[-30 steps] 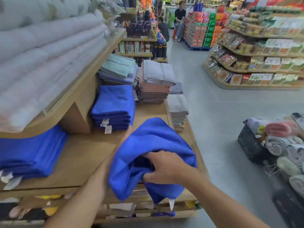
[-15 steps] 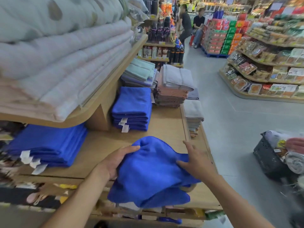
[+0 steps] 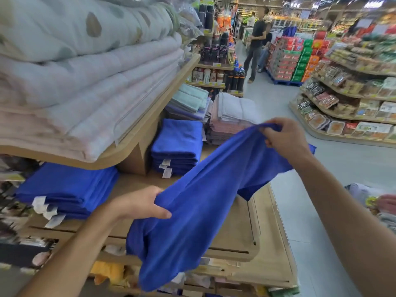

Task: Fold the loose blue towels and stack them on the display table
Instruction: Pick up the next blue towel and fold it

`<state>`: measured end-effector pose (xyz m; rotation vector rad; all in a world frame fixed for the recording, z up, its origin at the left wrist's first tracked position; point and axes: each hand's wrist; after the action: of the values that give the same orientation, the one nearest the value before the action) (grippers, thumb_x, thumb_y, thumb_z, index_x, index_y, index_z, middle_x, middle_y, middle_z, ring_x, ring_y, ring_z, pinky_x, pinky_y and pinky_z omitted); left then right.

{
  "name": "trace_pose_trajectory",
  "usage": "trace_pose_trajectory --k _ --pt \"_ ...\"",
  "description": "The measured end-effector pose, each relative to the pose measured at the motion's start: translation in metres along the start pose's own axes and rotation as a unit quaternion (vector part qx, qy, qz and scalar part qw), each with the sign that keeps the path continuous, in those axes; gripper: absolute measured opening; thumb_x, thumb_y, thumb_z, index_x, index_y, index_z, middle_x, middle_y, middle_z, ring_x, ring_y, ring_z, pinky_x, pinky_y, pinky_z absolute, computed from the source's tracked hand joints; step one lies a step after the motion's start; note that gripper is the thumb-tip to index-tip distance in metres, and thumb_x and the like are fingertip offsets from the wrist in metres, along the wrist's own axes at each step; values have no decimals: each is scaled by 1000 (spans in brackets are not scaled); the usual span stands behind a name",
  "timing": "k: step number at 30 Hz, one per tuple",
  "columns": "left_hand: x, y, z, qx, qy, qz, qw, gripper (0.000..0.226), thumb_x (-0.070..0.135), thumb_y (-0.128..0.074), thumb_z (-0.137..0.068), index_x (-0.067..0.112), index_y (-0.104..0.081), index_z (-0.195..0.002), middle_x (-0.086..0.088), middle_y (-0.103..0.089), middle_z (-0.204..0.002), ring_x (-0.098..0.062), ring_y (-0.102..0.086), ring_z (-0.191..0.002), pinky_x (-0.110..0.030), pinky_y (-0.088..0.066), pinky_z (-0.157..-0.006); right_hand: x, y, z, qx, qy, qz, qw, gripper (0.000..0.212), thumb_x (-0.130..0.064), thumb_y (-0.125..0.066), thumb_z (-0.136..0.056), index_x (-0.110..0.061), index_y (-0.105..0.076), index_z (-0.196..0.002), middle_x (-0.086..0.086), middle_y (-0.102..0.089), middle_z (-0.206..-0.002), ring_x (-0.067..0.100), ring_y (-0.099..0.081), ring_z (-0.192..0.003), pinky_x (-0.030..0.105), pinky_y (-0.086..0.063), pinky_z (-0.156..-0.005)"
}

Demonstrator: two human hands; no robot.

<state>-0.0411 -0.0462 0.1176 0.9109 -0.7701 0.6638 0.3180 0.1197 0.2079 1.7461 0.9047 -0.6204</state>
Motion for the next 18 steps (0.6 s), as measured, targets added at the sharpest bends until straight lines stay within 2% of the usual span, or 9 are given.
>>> trace_pose_trajectory --k 4,7,10,12,13,14,15,17,18 --pt "-21 -4 -11 66 0 53 996 21 19 -65 -81 30 -76 -94 10 -77 -103 -8 -73 -97 -17 -54 -74 -30 -2 -56 73 35 53 995 9 -27 -67 -83 -29 -74 -87 -11 -66 -64 15 -66 -72 26 -47 -68" --pt "-41 -16 -21 90 1 121 989 22 13 -71 -90 25 -73 -109 14 -76 -109 -5 -71 -103 -14 -53 -77 -37 -24 -95 99 46 84 990 19 -25 -66 -82 -23 -78 -97 -2 -70 -83 21 -67 -87 27 -43 -71" --pt "-61 -30 -29 113 51 143 982 18 21 -71 -94 18 -71 -112 7 -78 -106 -11 -72 -103 -28 -57 -90 -31 -59 -111 11 25 55 998 39 -23 -70 -85 -16 -70 -124 7 -71 -122 26 -65 -115 31 -51 -87" --pt "-73 -37 -28 119 95 116 982 17 23 -72 -94 15 -72 -108 4 -79 -99 -12 -74 -96 -35 -57 -93 -17 -84 -101 -96 -11 106 990 75 -26 -78 -84 -12 -46 -150 15 -47 -151 31 -48 -136 37 -45 -103" --pt "-77 -40 -25 117 113 120 979 16 22 -72 -94 14 -71 -108 3 -79 -98 -13 -75 -94 -35 -57 -92 -10 -96 -88 -143 -21 151 978 85 -27 -79 -84 -13 -36 -155 17 -36 -157 32 -42 -140 38 -43 -106" --pt "-80 -43 -22 109 125 148 975 17 22 -71 -95 12 -71 -109 1 -79 -99 -16 -75 -95 -37 -57 -93 -4 -107 -71 -175 -10 186 967 82 -27 -78 -84 -14 -37 -154 17 -35 -156 33 -43 -138 39 -43 -106" --pt "-81 -46 -20 98 131 202 966 21 22 -69 -96 10 -70 -113 -5 -78 -105 -22 -74 -100 -40 -57 -95 1 -118 -48 -192 21 196 961 68 -24 -75 -84 -14 -48 -146 17 -46 -146 32 -51 -129 40 -48 -103" --pt "-78 -52 -15 76 140 348 924 31 24 -67 -97 3 -68 -121 -17 -73 -117 -31 -70 -110 -41 -54 -95 4 -137 11 -225 109 146 957 27 -18 -71 -83 -17 -69 -110 3 -67 -105 21 -64 -92 42 -55 -86" --pt "-73 -55 -15 71 148 406 899 36 25 -67 -96 1 -68 -123 -20 -71 -120 -33 -68 -110 -40 -53 -93 3 -143 46 -257 145 111 949 12 -19 -70 -84 -23 -69 -96 -9 -66 -87 10 -61 -75 38 -54 -76"
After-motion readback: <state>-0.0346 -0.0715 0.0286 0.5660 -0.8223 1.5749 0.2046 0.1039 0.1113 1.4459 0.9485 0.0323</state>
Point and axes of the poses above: each hand's wrist, its own z-axis away from the middle knuckle, its own y-axis out of the back of the hand, x = y × z
